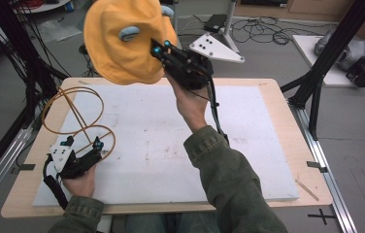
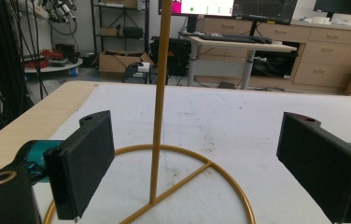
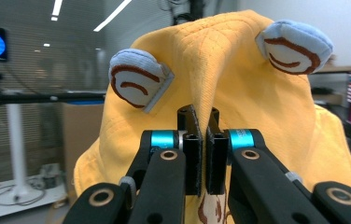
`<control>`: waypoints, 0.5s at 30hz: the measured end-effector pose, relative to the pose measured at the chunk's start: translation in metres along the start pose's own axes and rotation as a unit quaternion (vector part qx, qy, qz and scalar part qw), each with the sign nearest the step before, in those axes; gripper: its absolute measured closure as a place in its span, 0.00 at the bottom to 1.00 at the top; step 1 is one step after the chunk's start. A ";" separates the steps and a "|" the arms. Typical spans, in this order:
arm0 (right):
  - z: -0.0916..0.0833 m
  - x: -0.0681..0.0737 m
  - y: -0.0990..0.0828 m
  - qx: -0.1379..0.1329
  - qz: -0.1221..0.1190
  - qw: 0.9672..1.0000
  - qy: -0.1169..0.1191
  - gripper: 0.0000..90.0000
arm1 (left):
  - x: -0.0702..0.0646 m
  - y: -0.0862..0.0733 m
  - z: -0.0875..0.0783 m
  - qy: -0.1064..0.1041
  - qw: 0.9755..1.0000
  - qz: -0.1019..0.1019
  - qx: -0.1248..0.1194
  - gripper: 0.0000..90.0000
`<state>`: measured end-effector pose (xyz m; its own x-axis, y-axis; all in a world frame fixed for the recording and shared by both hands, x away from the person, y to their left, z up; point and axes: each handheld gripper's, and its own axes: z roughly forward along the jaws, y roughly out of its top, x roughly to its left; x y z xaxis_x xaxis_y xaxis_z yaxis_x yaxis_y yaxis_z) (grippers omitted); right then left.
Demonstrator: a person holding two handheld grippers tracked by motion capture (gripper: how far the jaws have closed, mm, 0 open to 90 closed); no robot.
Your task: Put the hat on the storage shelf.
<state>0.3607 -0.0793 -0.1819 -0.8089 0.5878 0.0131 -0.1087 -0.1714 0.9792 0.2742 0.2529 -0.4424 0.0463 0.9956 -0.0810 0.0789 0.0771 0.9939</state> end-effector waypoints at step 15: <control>0.088 0.041 -0.016 0.116 0.015 0.980 0.160 0.99 | 0.001 -0.002 0.000 -0.005 1.000 -0.008 0.001 0.13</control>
<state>0.3805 0.0175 -0.1796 -0.9534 0.3014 0.0141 0.0218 0.0220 0.9995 0.2742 0.2535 -0.4443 0.0554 0.9937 -0.0974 0.0826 0.0926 0.9923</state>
